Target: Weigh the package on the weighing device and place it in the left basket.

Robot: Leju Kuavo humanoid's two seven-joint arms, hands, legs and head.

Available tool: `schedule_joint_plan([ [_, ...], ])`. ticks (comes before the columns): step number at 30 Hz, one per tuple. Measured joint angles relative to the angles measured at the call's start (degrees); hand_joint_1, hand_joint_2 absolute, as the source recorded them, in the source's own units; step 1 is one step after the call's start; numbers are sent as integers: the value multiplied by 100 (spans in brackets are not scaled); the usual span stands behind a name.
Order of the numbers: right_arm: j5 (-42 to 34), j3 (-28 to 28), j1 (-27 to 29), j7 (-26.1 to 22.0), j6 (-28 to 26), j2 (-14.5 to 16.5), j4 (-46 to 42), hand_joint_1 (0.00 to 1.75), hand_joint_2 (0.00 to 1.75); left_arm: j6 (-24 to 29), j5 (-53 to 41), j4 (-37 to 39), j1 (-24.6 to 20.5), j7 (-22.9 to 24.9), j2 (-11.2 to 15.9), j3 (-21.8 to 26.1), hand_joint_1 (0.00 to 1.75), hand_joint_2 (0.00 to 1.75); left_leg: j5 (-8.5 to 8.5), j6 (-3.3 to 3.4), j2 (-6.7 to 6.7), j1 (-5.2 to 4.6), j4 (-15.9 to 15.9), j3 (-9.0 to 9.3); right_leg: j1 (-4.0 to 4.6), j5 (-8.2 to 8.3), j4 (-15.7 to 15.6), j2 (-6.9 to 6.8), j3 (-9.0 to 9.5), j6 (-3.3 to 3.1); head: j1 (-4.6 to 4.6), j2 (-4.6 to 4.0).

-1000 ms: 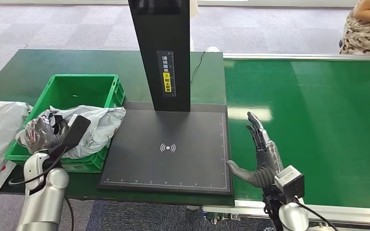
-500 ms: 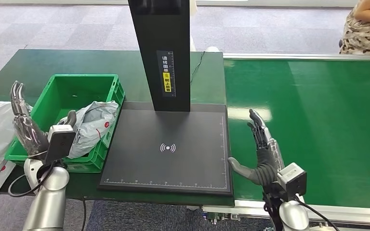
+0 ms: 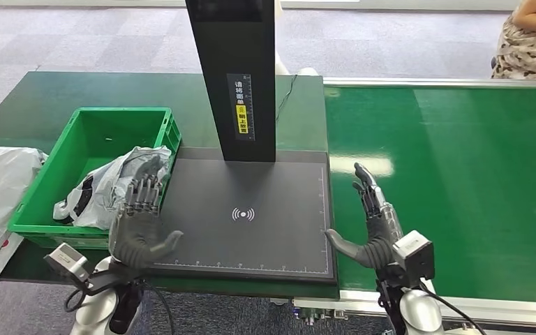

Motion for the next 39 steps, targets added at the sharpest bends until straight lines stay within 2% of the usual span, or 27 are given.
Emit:
schedule_joint_plan([
  [5, -2, 114, 5, 188, 98, -8, 274, 0, 175, -202, -82, 344, 69, 82, -60, -410, 0, 175, 0, 0, 2, 0, 0, 0, 0, 0, 1, 2, 0, 0, 0, 0],
  [10, -2, 130, 7, 201, 111, -11, 305, 0, 175, -195, -113, 382, 76, 83, -65, -449, 0, 175, 0, 0, 2, 0, 0, 0, 0, 0, 1, 2, 0, 0, 0, 0],
  [14, -66, 323, -36, 172, 183, -58, 723, 0, 175, -83, -188, 646, 206, 81, -170, -640, 0, 175, 0, 0, 0, 1, -1, -1, 1, 0, 1, 1, 0, 0, 0, 0],
  [30, -401, 230, -249, -44, 82, -70, 948, 0, 175, 272, -429, 785, 281, 201, -369, -613, 0, 175, 0, 0, -1, 0, 0, -1, 0, 0, 1, -1, 0, 0, 0, 0],
  [39, -230, -45, -208, 166, -86, -70, 794, 0, 175, 491, -638, 787, 259, 194, -430, -611, 0, 175, 0, 0, 0, 0, 0, 0, 0, 0, 0, 0, -1, 0, 0, 0],
])
